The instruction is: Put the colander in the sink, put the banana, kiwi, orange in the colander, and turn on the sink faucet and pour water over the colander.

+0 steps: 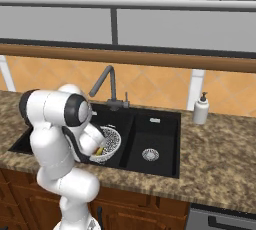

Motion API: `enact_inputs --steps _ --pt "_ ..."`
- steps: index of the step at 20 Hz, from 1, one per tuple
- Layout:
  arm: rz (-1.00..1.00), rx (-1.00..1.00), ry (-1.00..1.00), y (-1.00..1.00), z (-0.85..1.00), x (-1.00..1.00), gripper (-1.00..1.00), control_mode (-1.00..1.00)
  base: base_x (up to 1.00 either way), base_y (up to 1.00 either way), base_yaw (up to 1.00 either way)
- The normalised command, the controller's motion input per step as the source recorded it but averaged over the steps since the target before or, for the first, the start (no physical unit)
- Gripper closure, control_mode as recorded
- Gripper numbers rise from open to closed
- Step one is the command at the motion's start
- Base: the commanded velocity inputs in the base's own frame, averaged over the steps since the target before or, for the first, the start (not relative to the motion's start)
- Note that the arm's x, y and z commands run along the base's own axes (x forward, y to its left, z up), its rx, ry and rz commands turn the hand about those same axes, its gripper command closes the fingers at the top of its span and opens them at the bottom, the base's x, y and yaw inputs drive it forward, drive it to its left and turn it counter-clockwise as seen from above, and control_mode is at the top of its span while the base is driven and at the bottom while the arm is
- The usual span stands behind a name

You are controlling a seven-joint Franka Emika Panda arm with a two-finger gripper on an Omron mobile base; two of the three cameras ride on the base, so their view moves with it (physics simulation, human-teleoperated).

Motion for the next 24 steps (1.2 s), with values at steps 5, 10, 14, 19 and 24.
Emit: enact_inputs --steps 5,10,14,19,24 --pt "0.00 0.00 -0.01 -0.01 0.95 0.00 -1.00 -1.00 0.00 0.00 0.00" --pt "0.00 0.00 -0.01 0.00 1.00 0.00 -1.00 -1.00 0.00 0.00 0.00" --pt "0.00 0.00 0.00 0.00 0.98 0.00 -1.00 -1.00 0.00 0.00 0.00" --pt "0.00 0.00 -0.02 -0.03 0.69 -0.01 -1.00 -1.00 0.00 0.00 0.00" --pt "0.00 0.00 -0.12 -0.26 0.44 0.00 -1.00 -1.00 0.00 0.00 0.00"
